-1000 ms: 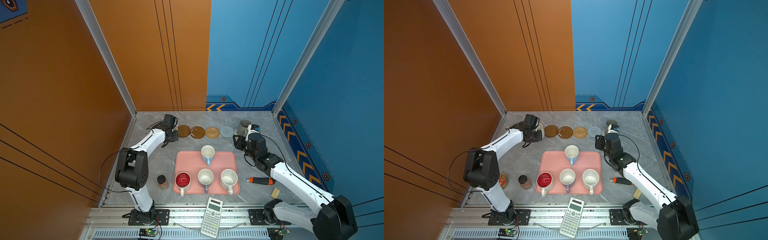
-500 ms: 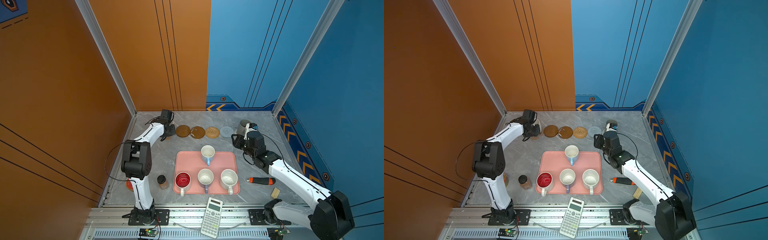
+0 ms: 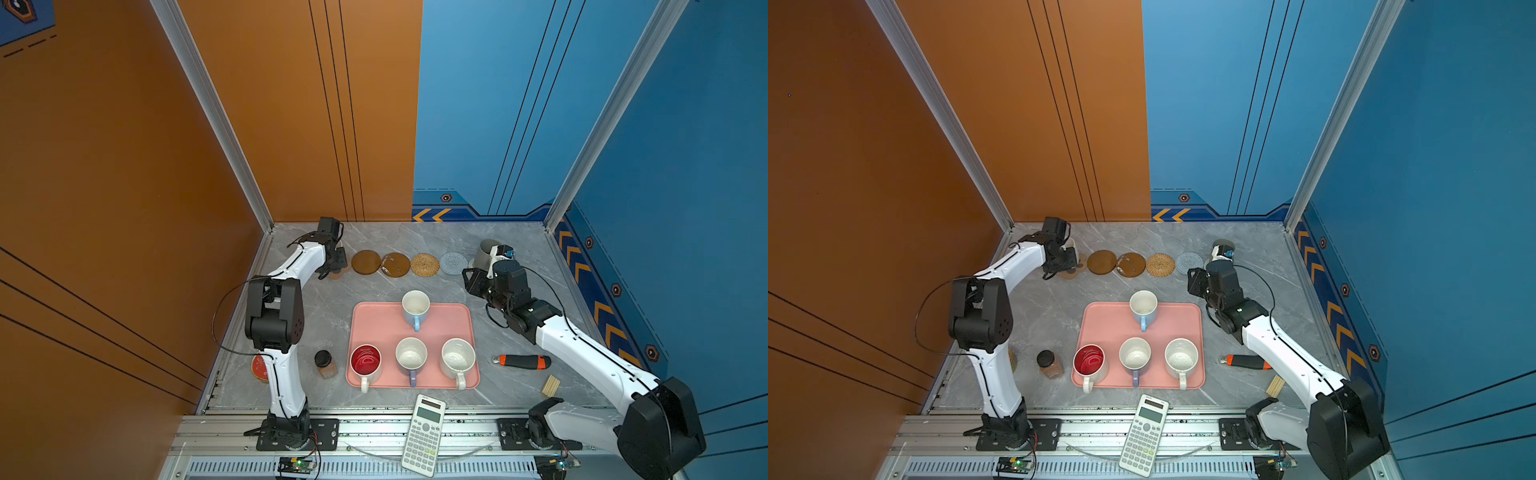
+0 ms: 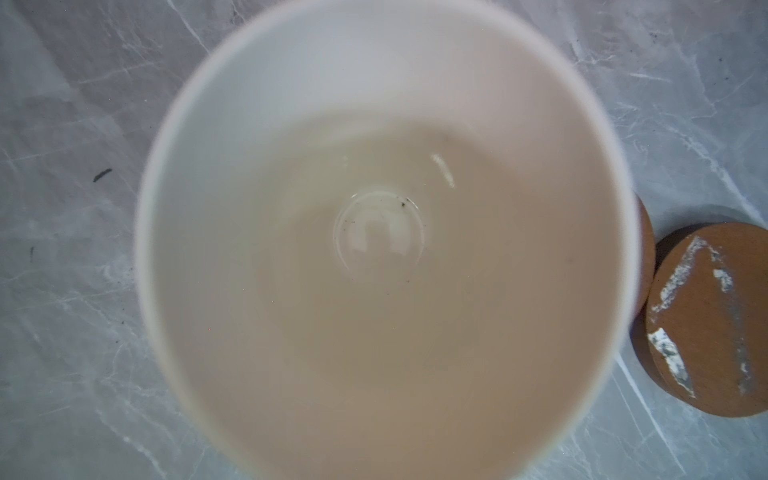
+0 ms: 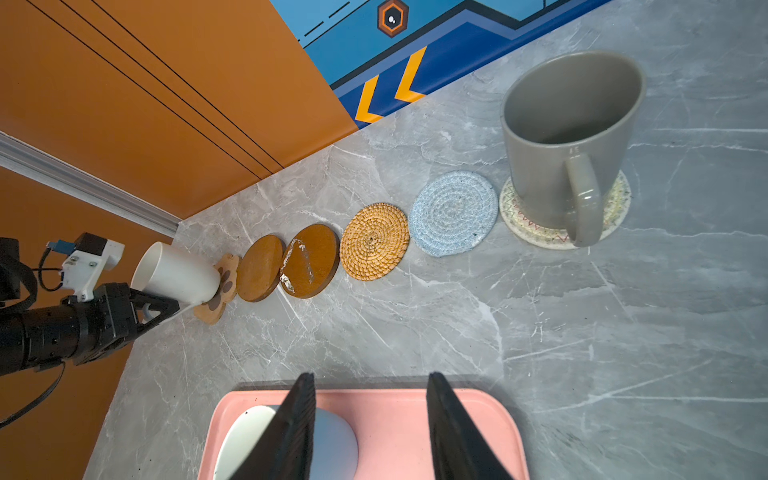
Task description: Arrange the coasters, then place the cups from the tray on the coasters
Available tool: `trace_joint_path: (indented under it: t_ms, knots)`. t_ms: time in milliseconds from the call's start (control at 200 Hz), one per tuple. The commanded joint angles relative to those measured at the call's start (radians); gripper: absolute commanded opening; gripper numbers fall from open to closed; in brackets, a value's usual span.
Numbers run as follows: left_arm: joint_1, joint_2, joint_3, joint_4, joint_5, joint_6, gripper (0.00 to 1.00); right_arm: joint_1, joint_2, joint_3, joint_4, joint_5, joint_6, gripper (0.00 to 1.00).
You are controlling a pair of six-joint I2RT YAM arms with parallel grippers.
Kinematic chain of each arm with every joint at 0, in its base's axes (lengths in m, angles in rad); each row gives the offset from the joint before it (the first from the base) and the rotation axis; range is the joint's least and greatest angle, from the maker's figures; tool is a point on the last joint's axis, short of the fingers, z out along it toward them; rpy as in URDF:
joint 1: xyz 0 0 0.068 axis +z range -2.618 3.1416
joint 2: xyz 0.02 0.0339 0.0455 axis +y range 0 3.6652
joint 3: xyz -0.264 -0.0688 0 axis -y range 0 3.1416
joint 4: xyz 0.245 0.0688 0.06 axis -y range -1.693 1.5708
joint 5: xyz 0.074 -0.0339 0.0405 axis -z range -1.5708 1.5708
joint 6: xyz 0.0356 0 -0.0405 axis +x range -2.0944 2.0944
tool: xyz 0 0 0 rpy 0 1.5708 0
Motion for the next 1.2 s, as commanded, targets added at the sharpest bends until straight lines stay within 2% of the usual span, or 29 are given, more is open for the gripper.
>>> trace_joint_path:
  t_ms: [0, 491, 806, 926, 1046, 1191]
  knots:
    - [0.01, 0.016, 0.042, 0.006, 0.01, -0.001, 0.0, -0.004, 0.008, 0.034, -0.028, -0.018, -0.014, 0.42]
    - [0.014, 0.03, 0.03, 0.006, -0.012, -0.001, 0.0, -0.005, 0.005, 0.034, -0.035, -0.021, -0.017, 0.42]
    - [0.025, 0.055, 0.048, -0.016, 0.024, -0.011, 0.0, -0.007, 0.011, 0.035, -0.037, -0.024, -0.017, 0.42]
    - [0.026, 0.061, 0.048, -0.021, 0.029, -0.013, 0.09, -0.007, 0.009, 0.036, -0.038, -0.024, -0.017, 0.42]
    - [0.026, 0.062, 0.044, -0.02, 0.033, -0.013, 0.22, -0.008, 0.011, 0.037, -0.038, -0.025, -0.018, 0.42]
    - [0.026, 0.06, 0.042, -0.025, 0.039, -0.011, 0.32, -0.008, 0.011, 0.037, -0.039, -0.026, -0.017, 0.42]
